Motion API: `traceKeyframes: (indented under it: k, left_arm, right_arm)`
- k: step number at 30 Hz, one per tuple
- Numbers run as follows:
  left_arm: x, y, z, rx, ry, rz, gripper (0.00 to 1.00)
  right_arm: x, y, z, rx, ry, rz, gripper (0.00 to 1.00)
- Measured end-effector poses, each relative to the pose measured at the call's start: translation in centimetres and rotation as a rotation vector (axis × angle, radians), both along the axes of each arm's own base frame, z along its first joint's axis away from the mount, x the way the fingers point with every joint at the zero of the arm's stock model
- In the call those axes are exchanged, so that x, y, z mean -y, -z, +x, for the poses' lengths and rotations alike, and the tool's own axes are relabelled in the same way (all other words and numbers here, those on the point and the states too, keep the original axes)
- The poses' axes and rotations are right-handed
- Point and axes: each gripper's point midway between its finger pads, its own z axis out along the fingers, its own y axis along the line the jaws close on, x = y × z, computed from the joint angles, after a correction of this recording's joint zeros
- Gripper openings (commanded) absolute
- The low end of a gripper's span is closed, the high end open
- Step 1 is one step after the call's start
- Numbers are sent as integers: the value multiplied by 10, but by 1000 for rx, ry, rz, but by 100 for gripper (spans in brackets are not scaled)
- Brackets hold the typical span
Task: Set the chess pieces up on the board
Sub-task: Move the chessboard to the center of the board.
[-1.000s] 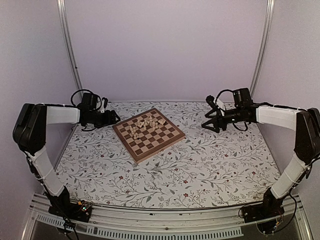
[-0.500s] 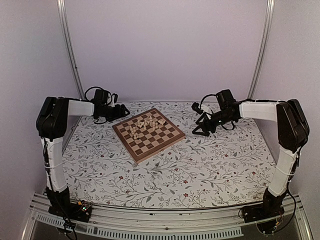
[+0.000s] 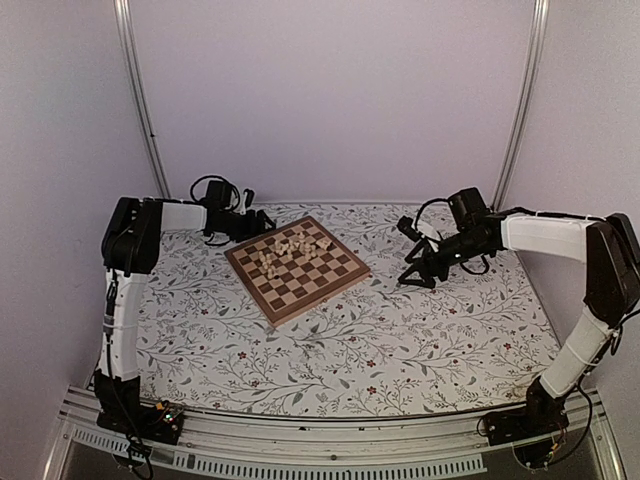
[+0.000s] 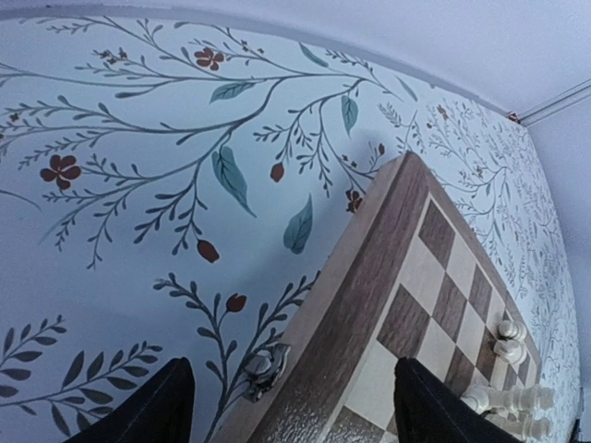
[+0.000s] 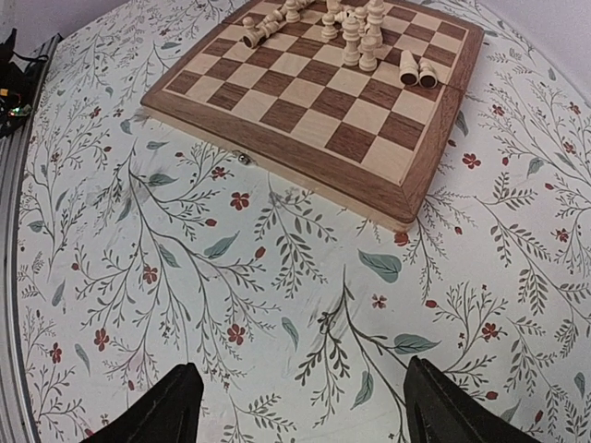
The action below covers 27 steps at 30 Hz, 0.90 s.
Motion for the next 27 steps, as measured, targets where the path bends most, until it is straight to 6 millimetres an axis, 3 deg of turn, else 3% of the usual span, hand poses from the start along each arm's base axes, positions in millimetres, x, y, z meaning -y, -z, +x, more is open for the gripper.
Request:
traceKeyframes:
  k: [3,14,27]
  left_arm:
    - [6,8,-1,-11,22,-10,74]
    - [33,2,-7,9,147,-108,68]
    - [110,8,-40,6,361,-203,66]
  right_arm:
    - [3,7,-6,-9,-6,-11,78]
    - [6,18,-12,4,-32,-39,78]
    - [12,33,-21,28,-85,-81,77]
